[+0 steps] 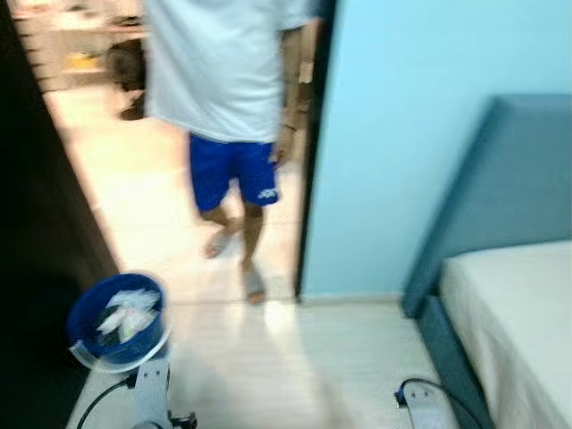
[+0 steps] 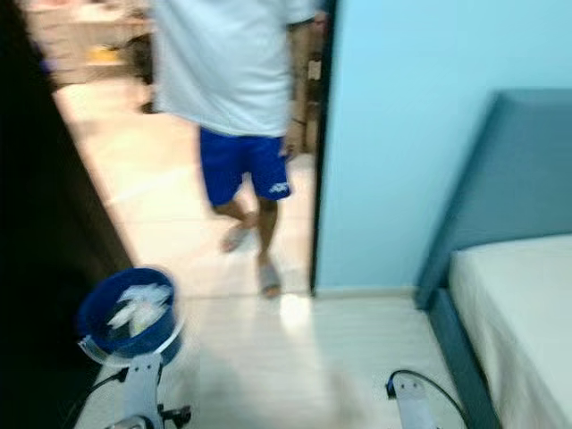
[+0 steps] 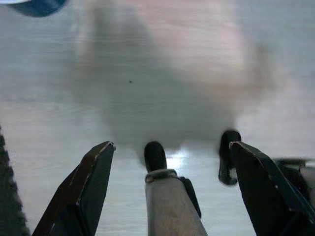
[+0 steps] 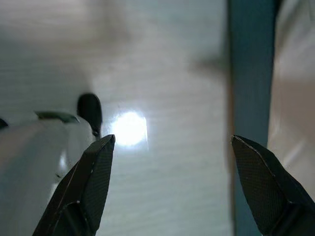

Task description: Clean up the room

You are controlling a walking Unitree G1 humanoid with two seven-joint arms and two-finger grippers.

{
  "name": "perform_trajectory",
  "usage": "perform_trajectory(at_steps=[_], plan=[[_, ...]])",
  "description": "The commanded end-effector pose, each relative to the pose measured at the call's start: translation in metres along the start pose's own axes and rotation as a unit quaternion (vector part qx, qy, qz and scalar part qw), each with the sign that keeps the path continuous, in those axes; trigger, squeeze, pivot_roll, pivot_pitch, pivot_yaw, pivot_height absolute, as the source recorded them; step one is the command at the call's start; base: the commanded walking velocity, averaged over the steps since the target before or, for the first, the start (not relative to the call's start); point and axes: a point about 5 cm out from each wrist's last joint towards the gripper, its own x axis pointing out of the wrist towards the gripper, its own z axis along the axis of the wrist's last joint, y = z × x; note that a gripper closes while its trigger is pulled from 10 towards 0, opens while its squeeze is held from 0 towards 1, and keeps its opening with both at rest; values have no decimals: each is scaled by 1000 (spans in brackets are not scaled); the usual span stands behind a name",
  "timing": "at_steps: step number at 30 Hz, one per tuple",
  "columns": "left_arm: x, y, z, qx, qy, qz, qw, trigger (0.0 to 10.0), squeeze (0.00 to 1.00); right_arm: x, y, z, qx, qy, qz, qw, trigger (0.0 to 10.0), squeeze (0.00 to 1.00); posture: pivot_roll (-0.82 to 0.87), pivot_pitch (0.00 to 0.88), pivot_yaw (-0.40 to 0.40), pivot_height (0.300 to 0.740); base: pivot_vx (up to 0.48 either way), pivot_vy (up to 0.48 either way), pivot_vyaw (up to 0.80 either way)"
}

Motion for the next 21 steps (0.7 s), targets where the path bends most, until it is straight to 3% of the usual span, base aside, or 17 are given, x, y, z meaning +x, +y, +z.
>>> perform_trajectory(at_steps=[1, 21], plan=[[-1, 2, -6, 1, 8, 0, 1000, 10000, 0, 0, 4, 1, -3, 1, 3, 1000, 10000, 0, -10, 43, 1, 740, 0, 0, -738], [-1, 4, -4, 18, 9, -10, 1000, 10000, 0, 0, 1, 4, 16, -7, -11, 1000, 10000, 0, -23, 31, 11, 740, 0, 0, -738]])
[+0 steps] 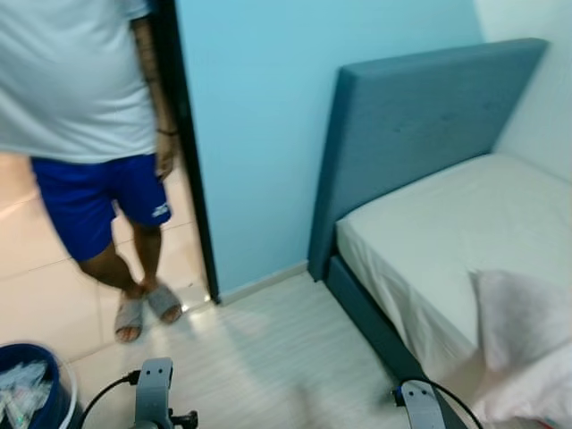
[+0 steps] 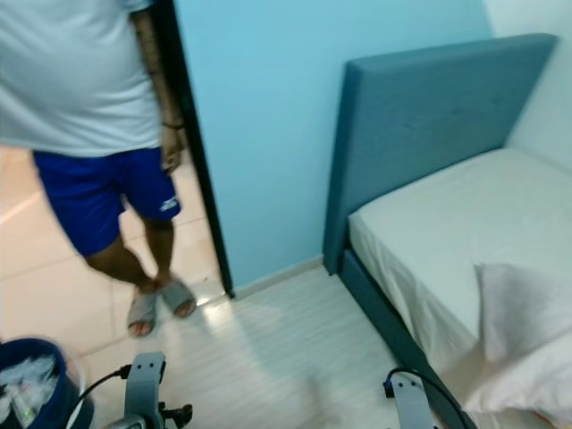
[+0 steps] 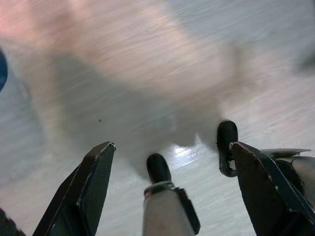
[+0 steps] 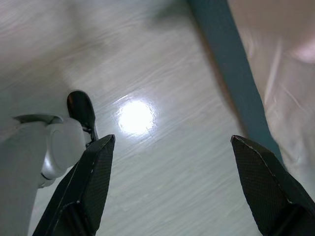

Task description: Clean up the room

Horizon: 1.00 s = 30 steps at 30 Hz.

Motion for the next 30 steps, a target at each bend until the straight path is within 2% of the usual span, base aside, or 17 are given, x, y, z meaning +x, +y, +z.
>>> perform_trajectory(at_steps=[1, 5, 10, 16, 21, 24, 30], plan=[[-1, 4, -4, 1, 7, 5, 1000, 10000, 0, 0, 0, -1, 9, 0, -3, 1000, 10000, 0, -23, 31, 11, 740, 0, 0, -738], [-1, 4, -4, 3, 8, 5, 1000, 10000, 0, 0, 0, -2, 9, 1, -3, 1000, 10000, 0, -26, 33, 12, 740, 0, 0, -738], [-1, 0, -12, 25, 31, -6, 999, 10000, 0, -1, 3, -10, 15, 10, -1, 1000, 10000, 0, -30, 47, 19, 740, 0, 0, -738], [-1, 0, -13, 24, 34, -2, 999, 10000, 0, -1, 4, -12, 16, 13, 0, 1000, 10000, 0, -30, 48, 19, 740, 0, 0, -738], [-2, 3, -13, 18, 34, 10, 999, 10000, 0, -1, 5, -11, 17, 8, 0, 1000, 10000, 0, -29, 49, 20, 740, 0, -342, -738], [-2, 3, -12, 16, 33, 9, 999, 10000, 0, -1, 5, -6, 37, -6, 2, 999, 10000, 0, -28, 51, 18, 740, 0, -401, -744], [-1, 2, -13, 17, 34, 6, 999, 10000, 0, -1, 6, -2, 30, -11, 2, 999, 10000, 0, -30, 53, 16, 740, 0, -444, 0]])
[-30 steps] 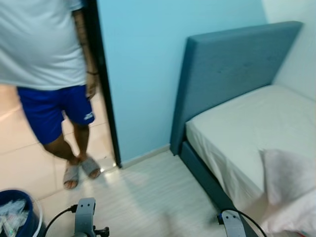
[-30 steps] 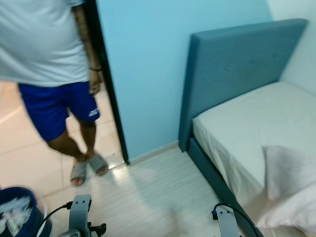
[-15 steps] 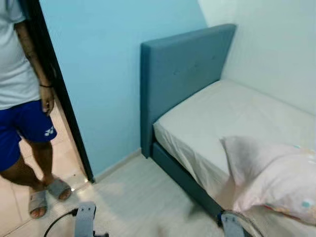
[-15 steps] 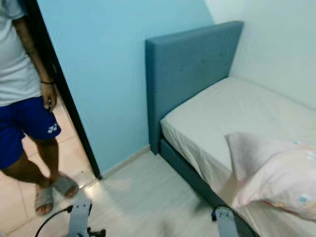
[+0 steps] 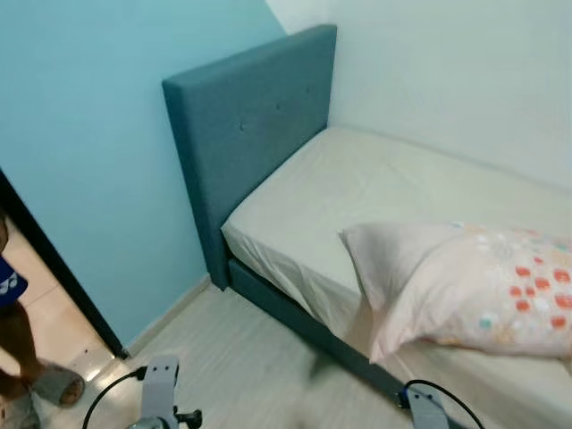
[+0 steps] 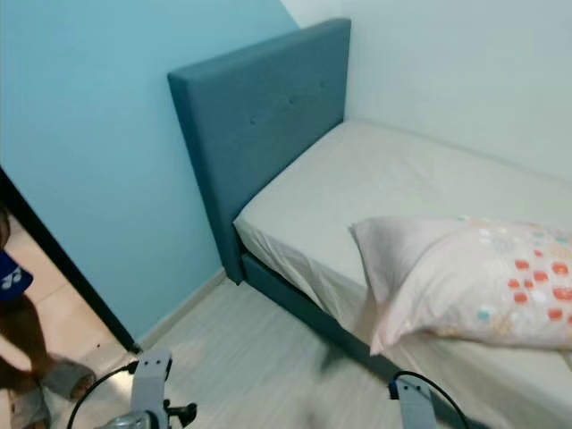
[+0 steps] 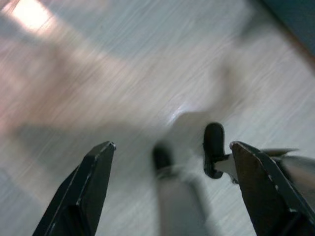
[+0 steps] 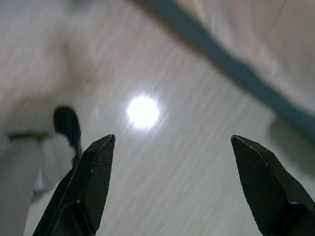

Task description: Clean up the room

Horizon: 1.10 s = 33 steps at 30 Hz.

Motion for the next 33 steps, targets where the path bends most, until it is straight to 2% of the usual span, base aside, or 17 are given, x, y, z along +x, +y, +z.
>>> perform_trajectory(at_steps=[1, 11, 12, 17, 19, 20, 24, 28, 33], plan=[[-2, 6, -11, 0, 20, 8, 1000, 10000, 0, 0, 8, 1, 3, -3, 11, 1000, 10000, 0, -30, 53, 16, 740, 0, -458, 0], [-2, 6, -12, -1, 23, 7, 1000, 10000, 0, 0, 9, 16, 23, -29, 15, 999, 10000, 0, -36, 57, 14, 740, 0, -459, 0], [-2, 5, -12, -2, 23, 6, 1000, 10000, 0, 0, 10, 27, 31, -48, 20, 998, 10000, 0, -40, 58, 15, 740, 0, -461, 0], [-2, 5, -12, -2, 22, 6, 1000, 10000, 0, 0, 12, 45, 45, -77, 32, 996, 10000, 0, -42, 60, 14, 740, 0, -458, 0], [-2, 5, -12, -2, 22, 6, 1000, 10000, 0, 0, 12, 45, 45, -77, 32, 996, 10000, 0, -42, 60, 14, 740, 0, -458, 0], [-2, 6, -12, -4, 20, 9, 1000, 10000, 0, 0, 14, 53, 46, -89, 39, 994, 10000, 0, -46, 59, 15, 740, 0, -394, 0], [-2, 6, -12, -8, 15, 16, 1000, 10000, 0, -2, 19, 71, 41, -116, 52, 991, 10000, 0, -47, 59, 12, 740, 0, 0, 0], [-2, 6, -11, -11, 12, 19, 1000, 10000, 0, -3, 20, 80, 41, -128, 56, 989, 10000, 0, -50, 61, 12, 740, 0, 0, 0], [-2, 5, -12, -14, 11, 20, 1000, 10000, 0, -5, 15, 96, 70, -150, 62, 984, 10000, 0, -57, 62, 14, 740, 0, 0, -769]])
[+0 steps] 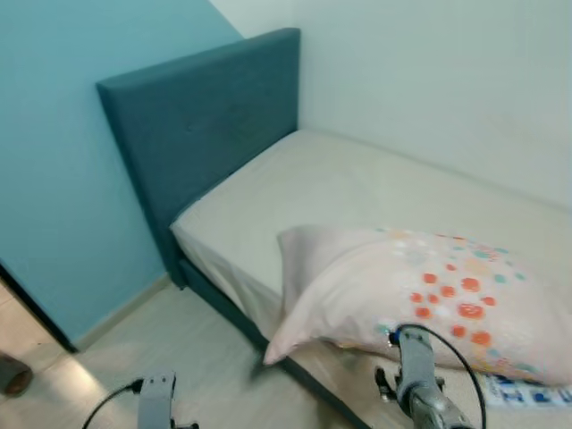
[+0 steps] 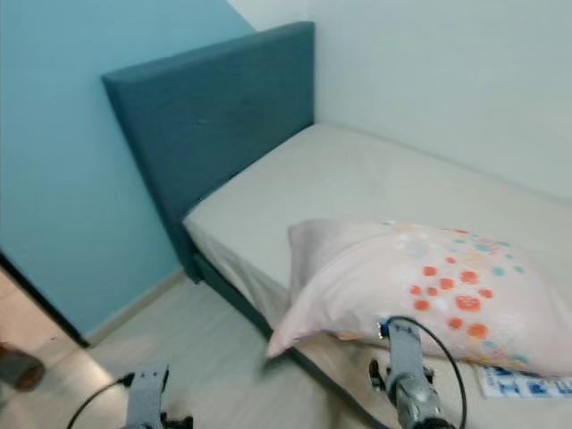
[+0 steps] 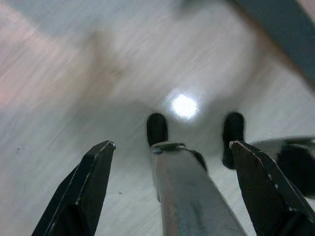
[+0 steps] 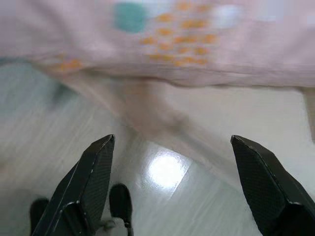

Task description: Clean up the room

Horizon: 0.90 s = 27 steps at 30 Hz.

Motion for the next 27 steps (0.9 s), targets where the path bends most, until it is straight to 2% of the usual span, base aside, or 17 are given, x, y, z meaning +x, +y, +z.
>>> perform_trajectory(at_steps=[1, 9, 10, 11, 15, 18, 24, 27], plan=[[0, 3, -1, -4, -1, 5, 1000, 10000, 0, 0, -2, 0, 20, -4, -2, 1000, 10000, 0, -57, 62, 14, 740, 0, 0, -769], [-1, 3, -1, -6, -3, 8, 1000, 10000, 0, 0, -4, 7, 45, -19, -2, 999, 10000, 0, -56, 64, 14, 740, 0, 0, -769], [-1, 3, 0, -3, -5, 11, 1000, 10000, 0, 1, -4, 8, 53, -23, -1, 998, 10000, 0, -56, 64, 14, 740, 0, 0, -769], [-1, 3, 0, -3, -8, 10, 1000, 10000, 0, 1, -3, 16, 81, -39, 10, 996, 10000, 0, -57, 64, 16, 740, 0, 0, -769], [-1, 3, 0, -2, -9, 10, 1000, 10000, 0, 2, 0, 22, 107, -54, 28, 992, 10000, 0, -60, 61, 19, 740, 0, 0, -766], [-1, 4, 0, -1, -7, 12, 1000, 10000, 0, 2, 8, 32, 122, -74, 59, 988, 10000, 0, -61, 55, 20, 740, 0, 0, 0], [-1, 4, 0, -3, -7, 11, 1000, 10000, 0, 2, 13, 34, 124, -79, 73, 986, 10000, 0, -59, 46, 17, 740, 205, -286, 0], [-1, 5, -1, -8, -11, 27, 1000, 10000, 0, 2, 18, 31, 118, -75, 85, 987, 10000, 0, -56, 38, 15, 740, 0, 0, 0]])
